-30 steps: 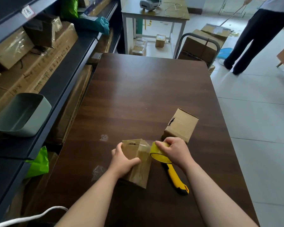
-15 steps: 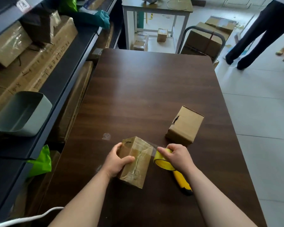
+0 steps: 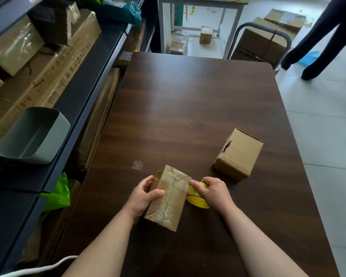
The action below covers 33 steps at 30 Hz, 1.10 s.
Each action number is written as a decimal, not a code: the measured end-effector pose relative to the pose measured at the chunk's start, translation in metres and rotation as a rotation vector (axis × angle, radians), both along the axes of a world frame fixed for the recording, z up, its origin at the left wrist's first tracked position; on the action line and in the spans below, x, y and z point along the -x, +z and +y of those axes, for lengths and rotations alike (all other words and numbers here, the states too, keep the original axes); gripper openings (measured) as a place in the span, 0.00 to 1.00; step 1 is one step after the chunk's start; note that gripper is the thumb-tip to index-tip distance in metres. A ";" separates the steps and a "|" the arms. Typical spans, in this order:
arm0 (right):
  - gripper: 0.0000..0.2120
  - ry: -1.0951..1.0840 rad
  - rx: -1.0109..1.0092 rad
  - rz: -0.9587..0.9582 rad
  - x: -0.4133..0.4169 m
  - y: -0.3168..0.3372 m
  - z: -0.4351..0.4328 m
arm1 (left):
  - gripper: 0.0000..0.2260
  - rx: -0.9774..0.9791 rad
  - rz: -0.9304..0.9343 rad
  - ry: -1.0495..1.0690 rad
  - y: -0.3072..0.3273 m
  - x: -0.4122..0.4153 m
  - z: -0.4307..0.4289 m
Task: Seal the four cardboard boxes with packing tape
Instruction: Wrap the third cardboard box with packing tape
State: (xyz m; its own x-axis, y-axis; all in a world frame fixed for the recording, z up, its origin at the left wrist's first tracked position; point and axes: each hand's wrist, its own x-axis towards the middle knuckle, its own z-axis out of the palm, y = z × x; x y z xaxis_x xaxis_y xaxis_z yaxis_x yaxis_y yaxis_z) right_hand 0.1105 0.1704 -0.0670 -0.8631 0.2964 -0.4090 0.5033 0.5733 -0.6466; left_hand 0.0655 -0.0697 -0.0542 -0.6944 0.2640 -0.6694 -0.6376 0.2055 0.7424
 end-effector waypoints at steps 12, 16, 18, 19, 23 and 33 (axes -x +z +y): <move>0.23 -0.002 -0.048 0.015 0.018 0.014 -0.041 | 0.55 1.010 0.606 -0.493 0.029 -0.018 0.031; 0.27 -0.017 0.065 0.079 0.011 0.020 -0.033 | 0.52 1.009 0.577 -0.434 0.021 -0.014 0.035; 0.25 -0.058 0.164 0.195 0.010 0.033 -0.021 | 0.52 0.893 0.512 -0.373 0.025 -0.005 0.033; 0.24 -0.076 0.206 0.248 0.010 0.042 -0.015 | 0.52 0.813 0.477 -0.349 0.026 -0.001 0.033; 0.19 -0.046 0.170 0.306 0.008 0.067 0.002 | 0.53 0.495 0.350 -0.269 0.026 0.001 0.038; 0.20 -0.080 0.012 0.154 -0.021 0.052 0.030 | 0.45 0.153 0.060 -0.028 0.015 -0.001 0.018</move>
State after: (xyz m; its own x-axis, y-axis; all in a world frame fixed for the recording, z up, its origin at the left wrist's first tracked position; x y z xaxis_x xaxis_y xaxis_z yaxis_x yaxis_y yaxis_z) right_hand 0.1319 0.2004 -0.0146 -0.8894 0.3628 -0.2783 0.4420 0.5266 -0.7262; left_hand 0.0669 -0.0517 -0.0390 -0.7279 0.1822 -0.6610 -0.5856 0.3363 0.7376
